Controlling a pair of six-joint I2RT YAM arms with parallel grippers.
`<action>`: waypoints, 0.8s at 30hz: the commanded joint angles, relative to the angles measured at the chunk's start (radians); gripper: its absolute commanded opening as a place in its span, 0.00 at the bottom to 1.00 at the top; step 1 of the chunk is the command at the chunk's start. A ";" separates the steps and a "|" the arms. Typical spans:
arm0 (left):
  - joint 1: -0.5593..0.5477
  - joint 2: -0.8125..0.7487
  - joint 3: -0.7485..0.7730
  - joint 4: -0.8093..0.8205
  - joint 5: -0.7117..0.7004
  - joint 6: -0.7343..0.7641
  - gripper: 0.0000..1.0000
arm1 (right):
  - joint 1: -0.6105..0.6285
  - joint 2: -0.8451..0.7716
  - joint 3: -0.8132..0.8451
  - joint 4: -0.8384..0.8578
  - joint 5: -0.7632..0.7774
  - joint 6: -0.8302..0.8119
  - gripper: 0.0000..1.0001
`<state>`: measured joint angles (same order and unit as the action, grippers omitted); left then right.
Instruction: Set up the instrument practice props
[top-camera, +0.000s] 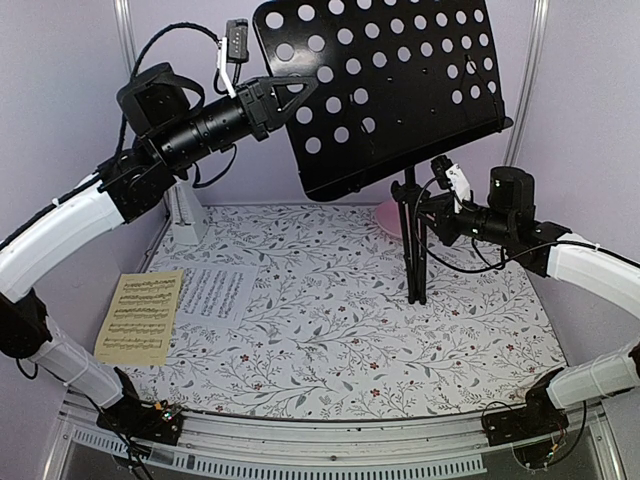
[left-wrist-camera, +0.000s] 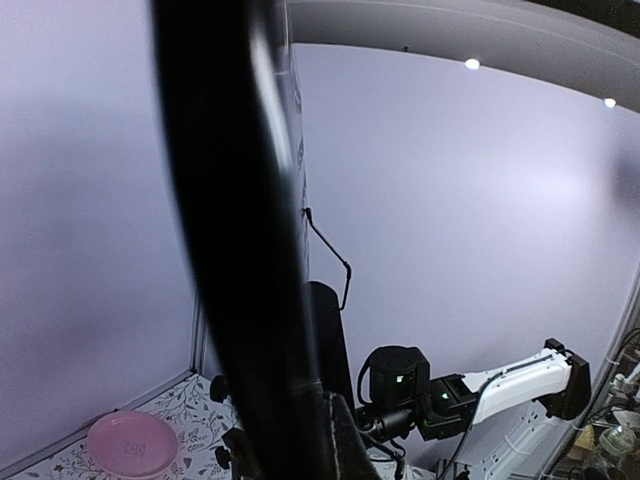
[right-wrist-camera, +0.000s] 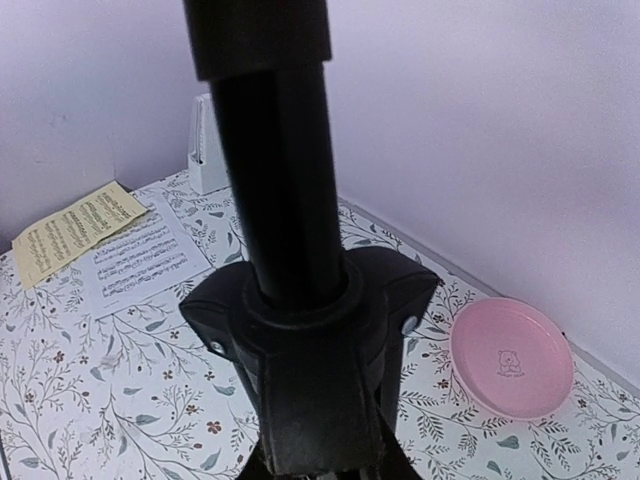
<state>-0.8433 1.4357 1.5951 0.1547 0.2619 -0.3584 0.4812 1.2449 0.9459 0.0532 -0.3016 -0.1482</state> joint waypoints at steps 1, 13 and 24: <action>0.006 -0.029 0.090 0.225 -0.011 0.040 0.00 | -0.003 -0.030 -0.013 0.034 -0.001 0.001 0.08; 0.006 -0.043 0.080 0.210 -0.036 0.062 0.41 | -0.003 -0.051 -0.051 0.206 -0.061 0.100 0.00; 0.011 -0.151 -0.043 0.194 -0.139 0.136 0.78 | -0.003 -0.058 -0.082 0.360 -0.100 0.191 0.00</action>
<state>-0.8410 1.3529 1.6272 0.3260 0.1921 -0.2710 0.4763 1.2236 0.8520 0.2203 -0.3344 -0.1139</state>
